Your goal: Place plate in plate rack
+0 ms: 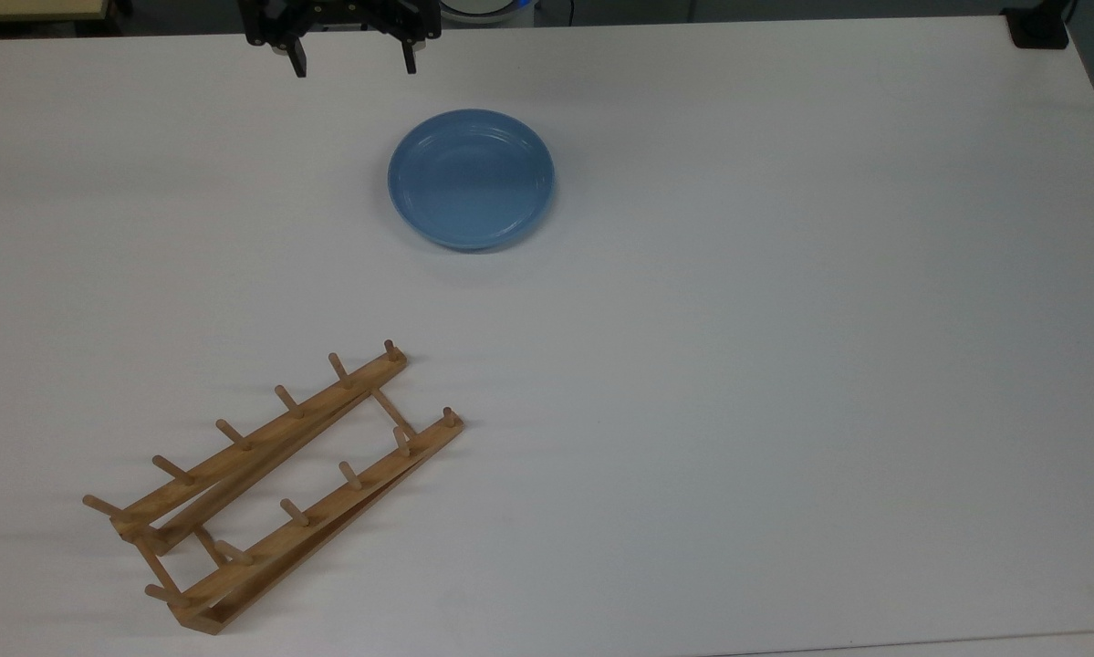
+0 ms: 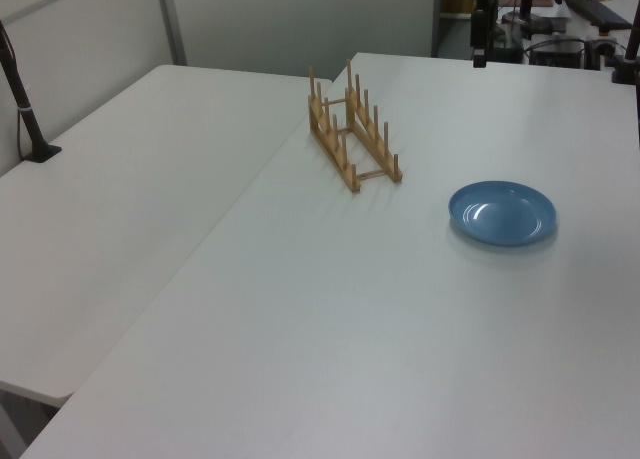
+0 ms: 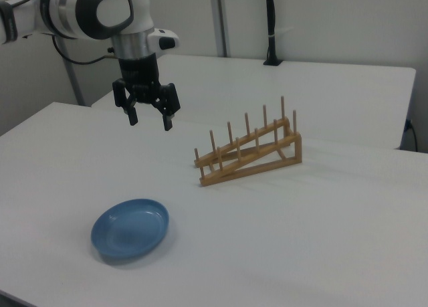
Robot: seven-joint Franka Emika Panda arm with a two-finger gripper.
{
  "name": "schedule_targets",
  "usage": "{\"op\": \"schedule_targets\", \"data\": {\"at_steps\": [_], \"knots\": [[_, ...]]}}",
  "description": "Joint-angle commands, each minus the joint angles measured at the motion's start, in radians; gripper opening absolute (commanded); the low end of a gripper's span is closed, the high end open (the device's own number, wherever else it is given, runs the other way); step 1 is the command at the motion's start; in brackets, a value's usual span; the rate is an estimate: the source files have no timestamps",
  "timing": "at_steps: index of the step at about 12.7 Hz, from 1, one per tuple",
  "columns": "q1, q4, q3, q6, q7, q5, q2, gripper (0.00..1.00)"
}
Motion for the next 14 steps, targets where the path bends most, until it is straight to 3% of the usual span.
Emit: {"op": "schedule_targets", "data": {"at_steps": [1, 7, 10, 12, 13, 14], "knots": [[0.007, -0.018, -0.002, 0.025, -0.007, -0.005, -0.011, 1.00], [0.013, -0.029, 0.001, 0.044, -0.032, -0.015, -0.005, 1.00], [0.031, -0.163, 0.004, 0.192, -0.313, -0.016, 0.004, 1.00], [0.042, -0.202, 0.013, 0.220, -0.427, -0.022, 0.068, 0.99], [0.053, -0.204, 0.018, 0.223, -0.441, -0.041, 0.116, 0.87], [0.074, -0.204, 0.018, 0.228, -0.443, -0.062, 0.156, 0.84]]}}
